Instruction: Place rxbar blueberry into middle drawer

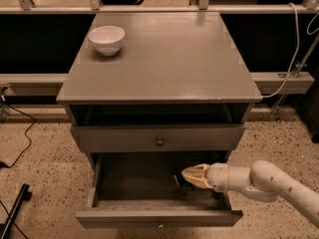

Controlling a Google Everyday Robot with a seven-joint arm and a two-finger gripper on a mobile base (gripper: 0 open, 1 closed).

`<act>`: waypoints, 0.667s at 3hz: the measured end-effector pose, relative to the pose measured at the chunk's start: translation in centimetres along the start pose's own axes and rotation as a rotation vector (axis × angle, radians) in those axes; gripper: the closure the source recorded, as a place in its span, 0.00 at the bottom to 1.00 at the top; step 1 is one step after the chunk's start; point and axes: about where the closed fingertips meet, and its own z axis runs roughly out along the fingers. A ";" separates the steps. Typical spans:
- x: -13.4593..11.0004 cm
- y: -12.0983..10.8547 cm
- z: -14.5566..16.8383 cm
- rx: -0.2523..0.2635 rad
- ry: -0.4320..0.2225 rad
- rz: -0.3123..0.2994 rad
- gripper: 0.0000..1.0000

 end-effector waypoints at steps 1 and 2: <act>1.1 -1.8 0.5 0.029 0.016 0.032 1.00; 1.8 -3.1 0.6 0.047 0.027 0.059 1.00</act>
Offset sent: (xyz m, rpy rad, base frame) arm 0.0408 -0.0217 -0.0311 -0.0300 0.0733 -0.0987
